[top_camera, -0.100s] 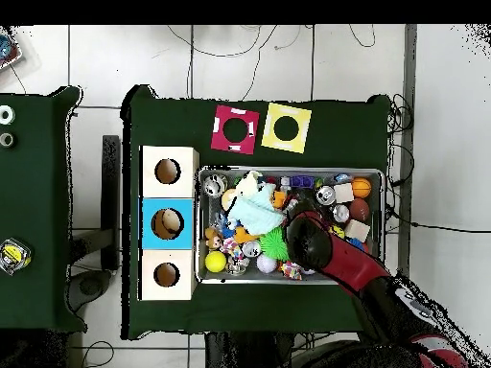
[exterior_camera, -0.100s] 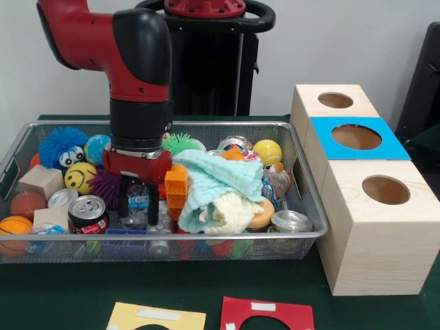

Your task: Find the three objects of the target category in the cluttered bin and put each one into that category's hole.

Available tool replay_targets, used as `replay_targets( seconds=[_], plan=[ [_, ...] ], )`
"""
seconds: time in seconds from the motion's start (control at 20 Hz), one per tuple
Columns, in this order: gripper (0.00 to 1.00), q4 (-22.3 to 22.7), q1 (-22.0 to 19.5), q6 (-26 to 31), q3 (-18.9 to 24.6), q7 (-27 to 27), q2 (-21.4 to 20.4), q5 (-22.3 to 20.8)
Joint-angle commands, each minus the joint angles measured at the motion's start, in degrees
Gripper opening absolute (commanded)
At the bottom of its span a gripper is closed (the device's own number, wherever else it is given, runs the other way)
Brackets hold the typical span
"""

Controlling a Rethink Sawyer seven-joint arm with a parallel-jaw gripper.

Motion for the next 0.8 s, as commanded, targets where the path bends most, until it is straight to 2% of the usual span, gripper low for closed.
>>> replay_targets(
  seconds=[0.05,0.4,0.8],
  plan=[
    [1.0,0.2,4.5,-1.7,4.9,10.4,13.5,-1.2],
    [1.0,-1.6,7.4,-2.5,0.9,9.0,14.9,-0.4],
    [1.0,-1.5,7.8,-0.7,0.5,9.1,16.7,0.5]
  ],
)
